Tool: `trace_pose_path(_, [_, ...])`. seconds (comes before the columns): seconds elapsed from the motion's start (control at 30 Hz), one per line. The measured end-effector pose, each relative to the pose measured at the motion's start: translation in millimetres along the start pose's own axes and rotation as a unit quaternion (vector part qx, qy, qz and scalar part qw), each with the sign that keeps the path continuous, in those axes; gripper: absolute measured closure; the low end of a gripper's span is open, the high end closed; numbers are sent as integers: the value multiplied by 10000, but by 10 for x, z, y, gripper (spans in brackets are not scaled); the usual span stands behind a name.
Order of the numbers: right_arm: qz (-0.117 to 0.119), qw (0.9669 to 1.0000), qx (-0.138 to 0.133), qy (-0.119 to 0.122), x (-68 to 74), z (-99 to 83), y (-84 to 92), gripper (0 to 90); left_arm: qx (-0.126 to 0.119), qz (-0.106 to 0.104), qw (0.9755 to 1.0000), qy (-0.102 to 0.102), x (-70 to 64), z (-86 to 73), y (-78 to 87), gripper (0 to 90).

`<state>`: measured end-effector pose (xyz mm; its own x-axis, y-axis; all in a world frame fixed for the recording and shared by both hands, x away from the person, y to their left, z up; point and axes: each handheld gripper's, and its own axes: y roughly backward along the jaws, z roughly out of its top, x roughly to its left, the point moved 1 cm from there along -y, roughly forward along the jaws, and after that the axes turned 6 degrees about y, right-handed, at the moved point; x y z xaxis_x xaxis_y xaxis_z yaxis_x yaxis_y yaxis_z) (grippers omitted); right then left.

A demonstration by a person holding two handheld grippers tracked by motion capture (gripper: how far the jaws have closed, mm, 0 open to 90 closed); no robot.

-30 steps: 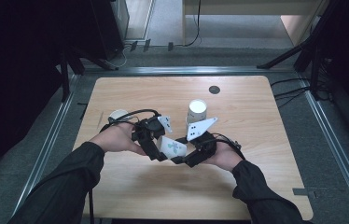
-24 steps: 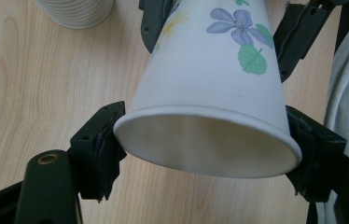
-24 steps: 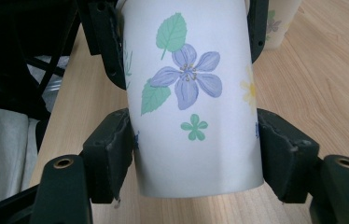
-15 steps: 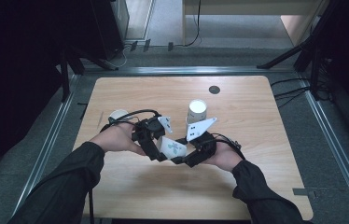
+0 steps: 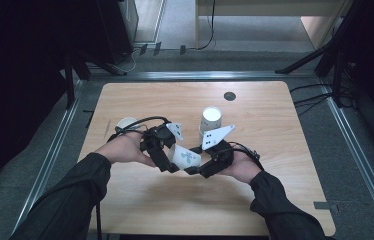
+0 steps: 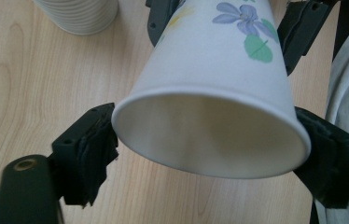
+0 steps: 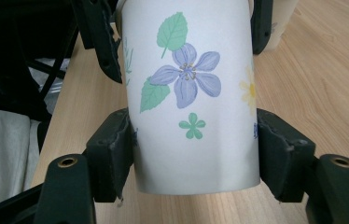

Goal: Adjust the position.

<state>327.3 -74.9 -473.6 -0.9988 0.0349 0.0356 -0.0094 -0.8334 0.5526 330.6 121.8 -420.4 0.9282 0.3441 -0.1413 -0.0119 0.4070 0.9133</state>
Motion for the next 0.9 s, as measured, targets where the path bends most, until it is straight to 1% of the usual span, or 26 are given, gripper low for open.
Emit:
trace_pose_path(0.07, [-20, 10000, -27, -37, -8, -5, 24, 343, -157, -14, 9999, 69, 14, -32, 8, 129])
trace_pose_path(0.13, [-45, 9999, -77, -48, -13, -13, 50, 343, -329, -17, 9994, 87, 25, -69, 15, 128])
trace_pose_path(0.17, [-54, 9999, -102, -48, -15, -18, 62, 343, -403, -59, 9991, 118, 30, -89, 19, 128])
trace_pose_path(0.27, [-51, 9998, -147, -84, -14, -33, 101, 343, -697, -136, 9972, 249, 35, -161, 15, 128])
trace_pose_path(0.3, [-53, 9998, -144, -105, -15, -39, 119, 343, -756, -139, 9967, 248, 42, -177, 13, 128])
trace_pose_path(0.37, [-60, 9997, -191, -126, -21, -47, 145, 343, -949, -168, 9946, 380, 44, -228, 2, 127])
trace_pose_path(0.4, [-67, 9996, -230, -127, -26, -52, 163, 343, -1011, -192, 9939, 404, 47, -244, 0, 127])
trace_pose_path(0.5, [-54, 9993, -318, -175, -29, -64, 204, 343, -1314, -281, 9896, 522, 47, -307, -6, 125])
trace_pose_path(0.57, [-48, 9991, -367, -196, -29, -78, 224, 343, -1517, -332, 9859, 622, 47, -343, -14, 126])
trace_pose_path(0.63, [-42, 9991, -361, -210, -32, -97, 234, 343, -1641, -334, 9835, 682, 48, -370, -25, 125])
trace_pose_path(0.67, [-51, 9991, -369, -201, -35, -103, 236, 343, -1747, -360, 9813, 719, 47, -381, -35, 125])
trace_pose_path(0.73, [-34, 9990, -373, -239, -32, -114, 243, 343, -1890, -462, 9778, 774, 44, -402, -52, 126])
trace_pose_path(0.8, [-27, 9989, -399, -240, -31, -116, 245, 343, -2065, -500, 9736, 840, 27, -421, -89, 126])
trace_pose_path(0.87, [-14, 9988, -427, -251, -33, -114, 245, 342, -2184, -545, 9703, 881, 17, -438, -129, 128])
trace_pose_path(0.9, [-10, 9987, -445, -254, -34, -115, 244, 342, -2221, -528, 9694, 899, 10, -444, -144, 127])
